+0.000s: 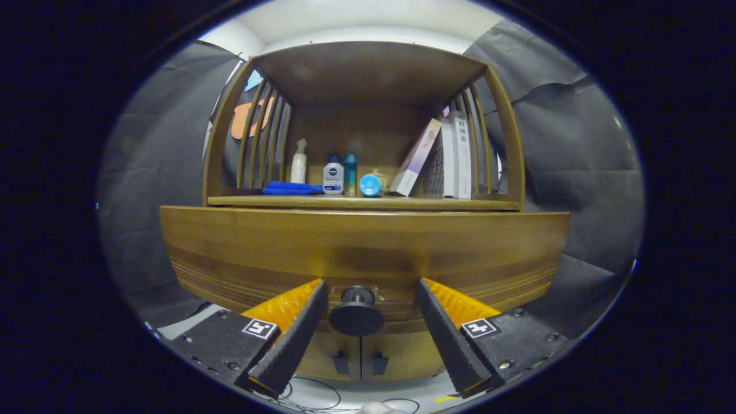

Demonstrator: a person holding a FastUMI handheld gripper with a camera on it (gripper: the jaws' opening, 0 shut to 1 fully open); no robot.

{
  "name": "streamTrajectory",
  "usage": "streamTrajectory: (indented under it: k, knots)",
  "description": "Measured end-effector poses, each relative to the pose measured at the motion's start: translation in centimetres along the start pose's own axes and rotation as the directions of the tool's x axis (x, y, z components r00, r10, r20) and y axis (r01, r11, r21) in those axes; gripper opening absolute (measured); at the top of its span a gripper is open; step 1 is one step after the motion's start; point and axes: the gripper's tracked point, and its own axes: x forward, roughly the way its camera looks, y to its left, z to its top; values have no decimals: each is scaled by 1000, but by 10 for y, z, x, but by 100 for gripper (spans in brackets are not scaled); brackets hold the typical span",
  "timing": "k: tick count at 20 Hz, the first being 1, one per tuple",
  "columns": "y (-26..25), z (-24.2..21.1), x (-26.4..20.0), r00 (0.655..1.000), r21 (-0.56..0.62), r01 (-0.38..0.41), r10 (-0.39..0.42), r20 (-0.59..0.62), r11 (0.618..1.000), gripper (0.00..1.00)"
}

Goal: Pull open the drawer, take out the items inside it, and place them on the countertop above the cabinet.

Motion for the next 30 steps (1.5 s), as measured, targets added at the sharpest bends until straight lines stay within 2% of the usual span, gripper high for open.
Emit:
streamTrajectory:
  k: [19,24,30]
  knots:
    - [-1,0,8,998,5,-3,3,-66,1000,100]
    - [-4,-4,5,989,23,14,-11,-144,1000,100]
    - [-10,17,-24,1000,-3,5,-5,-16,1000,100]
